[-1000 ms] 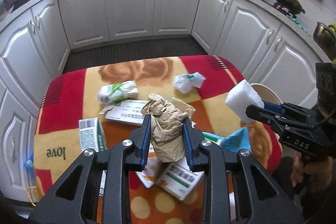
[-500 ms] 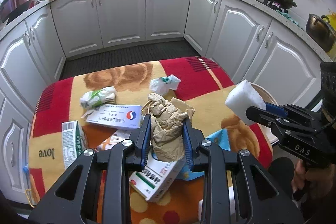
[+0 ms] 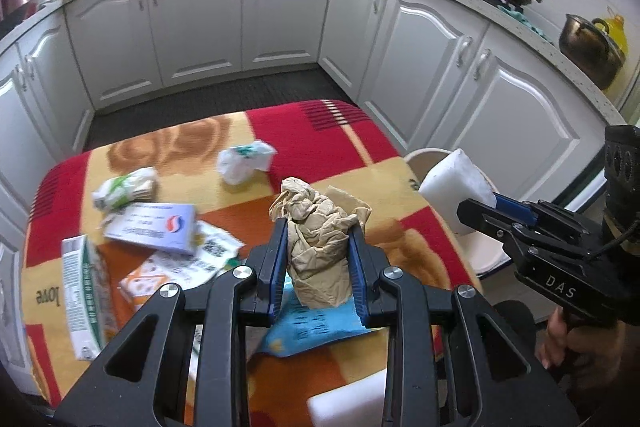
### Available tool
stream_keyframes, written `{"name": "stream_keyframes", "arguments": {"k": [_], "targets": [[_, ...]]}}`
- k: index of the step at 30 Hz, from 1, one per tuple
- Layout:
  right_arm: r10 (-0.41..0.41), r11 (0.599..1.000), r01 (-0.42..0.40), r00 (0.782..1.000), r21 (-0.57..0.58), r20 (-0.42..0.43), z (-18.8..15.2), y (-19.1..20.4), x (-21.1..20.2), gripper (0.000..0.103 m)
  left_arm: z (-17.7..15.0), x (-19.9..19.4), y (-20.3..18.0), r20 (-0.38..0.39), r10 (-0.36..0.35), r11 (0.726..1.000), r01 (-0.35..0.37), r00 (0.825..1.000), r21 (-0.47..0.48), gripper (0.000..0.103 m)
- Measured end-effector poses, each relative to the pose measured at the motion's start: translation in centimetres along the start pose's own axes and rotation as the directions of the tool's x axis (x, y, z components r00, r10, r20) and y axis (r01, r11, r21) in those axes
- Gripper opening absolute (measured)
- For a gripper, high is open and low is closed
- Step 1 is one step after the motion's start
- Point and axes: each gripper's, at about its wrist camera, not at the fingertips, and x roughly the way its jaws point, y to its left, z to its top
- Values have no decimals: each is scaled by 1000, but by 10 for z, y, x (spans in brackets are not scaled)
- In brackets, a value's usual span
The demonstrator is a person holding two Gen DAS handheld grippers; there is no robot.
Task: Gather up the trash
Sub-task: 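Carry the foam block and brown paper to the bucket and release both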
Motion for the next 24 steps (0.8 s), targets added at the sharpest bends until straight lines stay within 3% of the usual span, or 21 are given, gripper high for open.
{"name": "stream_keyframes", "arguments": {"k": [12, 24], "targets": [[-120, 989, 118, 993, 86, 19, -10, -66, -33, 31, 25, 26, -72, -48, -95, 992, 99, 994, 85, 25], [-218, 958, 216, 976, 187, -9, -28, -133, -52, 31, 45, 66, -135, -144, -138, 972, 162, 980, 168, 25]]}}
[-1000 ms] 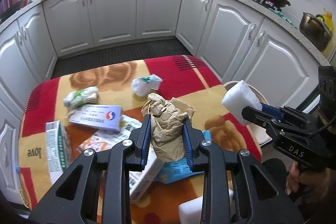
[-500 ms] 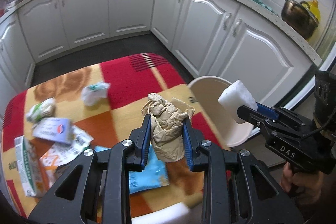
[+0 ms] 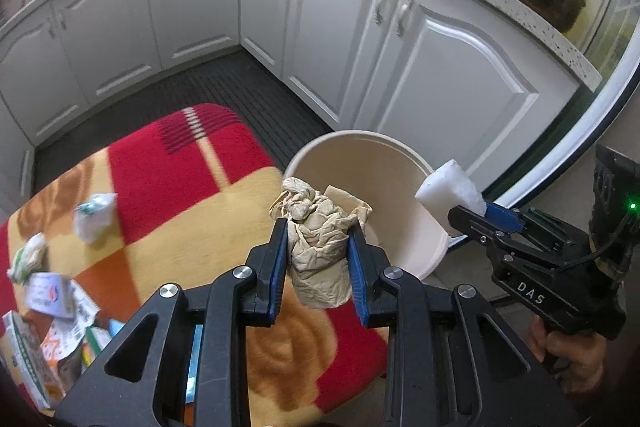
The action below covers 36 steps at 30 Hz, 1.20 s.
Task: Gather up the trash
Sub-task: 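Carry the foam block and brown paper to the bucket and release both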
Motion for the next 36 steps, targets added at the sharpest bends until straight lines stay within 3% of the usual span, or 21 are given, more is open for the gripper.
{"name": "stream_keyframes", "arguments": {"k": [13, 24, 27, 31, 36], "targets": [[-34, 997, 37, 998, 69, -50, -12, -35, 21, 31, 14, 52, -31, -88, -24, 998, 28, 996, 54, 26], [-56, 992, 66, 994, 103, -92, -17, -51, 44, 32, 13, 70, -30, -100, -11, 999, 17, 995, 51, 27], [-72, 990, 82, 993, 111, -93, -16, -53, 46, 51, 14, 72, -29, -94, 7, 999, -3, 996, 45, 31], [-83, 987, 95, 992, 126, -95, -16, -56, 48, 52, 14, 77, -20, -118, -28, 1000, 29, 993, 2, 46], [-72, 988, 85, 992, 130, -106, -19, -55, 48, 53, 11, 75, -15, -113, -8, 1000, 8, 994, -6, 50]]}}
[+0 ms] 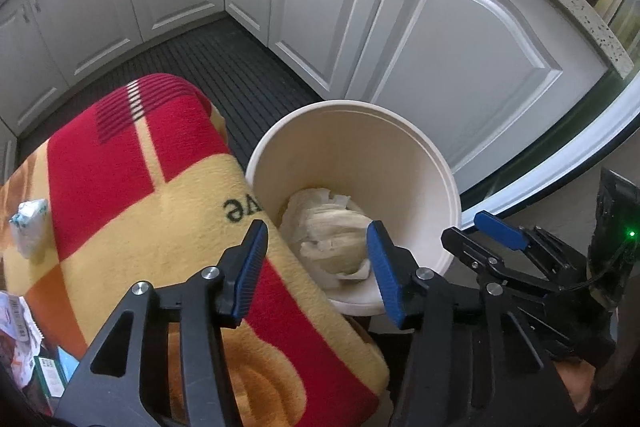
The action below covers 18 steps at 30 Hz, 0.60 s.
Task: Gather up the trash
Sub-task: 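Carry the foam block and brown paper to the bucket and release both, then move both tools back over the table toward the remaining trash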
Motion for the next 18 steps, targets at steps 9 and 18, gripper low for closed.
{"name": "stream_keyframes", "arguments": {"k": [9, 18], "targets": [[8, 1000, -8, 1000, -23, -2, -2, 12, 0, 61, -3, -13, 8, 34, 50, 999, -50, 998, -6, 50], [15, 998, -14, 1000, -57, 20, -2, 32, -9, 64, -12, -43, 20, 109, 141, 990, -141, 984, -2, 50]]}}
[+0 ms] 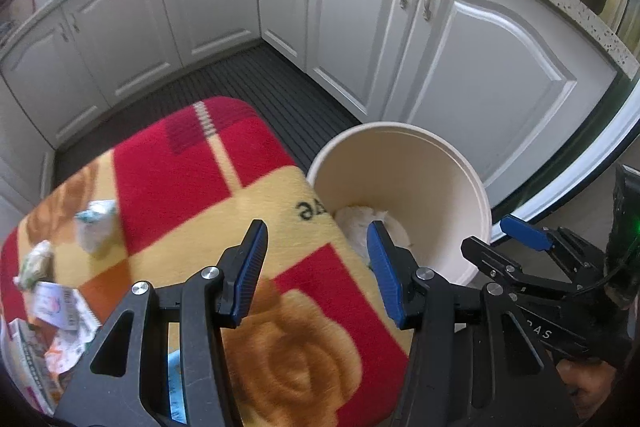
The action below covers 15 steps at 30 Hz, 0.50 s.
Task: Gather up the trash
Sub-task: 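Move both tools back over the table toward the remaining trash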
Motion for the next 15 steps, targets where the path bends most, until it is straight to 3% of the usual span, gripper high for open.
{"name": "stream_keyframes", "arguments": {"k": [10, 15], "targets": [[44, 996, -42, 999, -74, 29, 1, 47, -16, 67, -20, -46, 38, 88, 75, 995, -68, 993, -78, 50], [70, 992, -64, 996, -110, 55, 1, 73, -26, 73, -35, -65, 61, 107, 96, 988, -81, 990, -130, 50]]}}
